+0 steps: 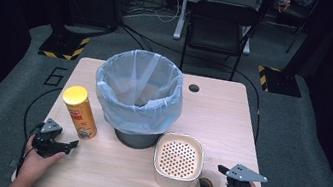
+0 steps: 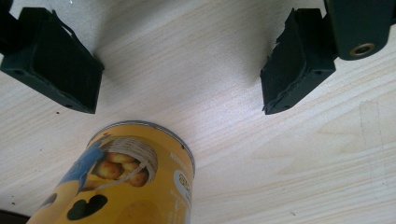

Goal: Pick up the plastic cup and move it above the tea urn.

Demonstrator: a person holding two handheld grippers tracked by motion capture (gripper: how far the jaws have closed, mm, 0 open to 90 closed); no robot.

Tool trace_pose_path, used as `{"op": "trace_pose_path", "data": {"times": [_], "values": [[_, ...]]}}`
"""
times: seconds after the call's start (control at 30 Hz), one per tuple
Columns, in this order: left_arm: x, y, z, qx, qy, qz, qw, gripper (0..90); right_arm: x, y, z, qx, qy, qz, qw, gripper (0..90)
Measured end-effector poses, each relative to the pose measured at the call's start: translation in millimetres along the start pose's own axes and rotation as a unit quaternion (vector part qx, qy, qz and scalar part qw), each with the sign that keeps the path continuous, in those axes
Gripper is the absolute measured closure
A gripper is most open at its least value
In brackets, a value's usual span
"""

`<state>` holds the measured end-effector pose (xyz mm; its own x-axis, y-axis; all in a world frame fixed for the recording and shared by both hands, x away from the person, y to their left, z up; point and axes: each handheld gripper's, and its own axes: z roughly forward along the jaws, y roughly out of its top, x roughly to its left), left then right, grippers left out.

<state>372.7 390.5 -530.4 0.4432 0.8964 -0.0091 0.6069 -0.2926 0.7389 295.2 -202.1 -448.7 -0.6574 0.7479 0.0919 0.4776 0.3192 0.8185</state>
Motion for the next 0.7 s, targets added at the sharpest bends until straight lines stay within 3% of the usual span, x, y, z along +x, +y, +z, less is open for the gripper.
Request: {"op": "trace_pose_path", "data": {"times": [0.07,0.53,0.7], "values": [[0.0,0.0,0.0,0.000,0.000,0.000,1.0000,12.5,5.1,-1.9,4.7,0.008,-0.004,-0.007,0.9999,14.1],[0.1,0.0,0.0,0.000,0.000,0.000,1.0000,12.5,6.6,-21.6,24.9,0.041,-0.015,-0.019,0.9989,16.0],[0.0,0.0,0.0,0.000,0.000,0.000,1.0000,12.5,6.2,-25.0,28.6,0.041,-0.021,-0.019,0.9988,22.5]]}}
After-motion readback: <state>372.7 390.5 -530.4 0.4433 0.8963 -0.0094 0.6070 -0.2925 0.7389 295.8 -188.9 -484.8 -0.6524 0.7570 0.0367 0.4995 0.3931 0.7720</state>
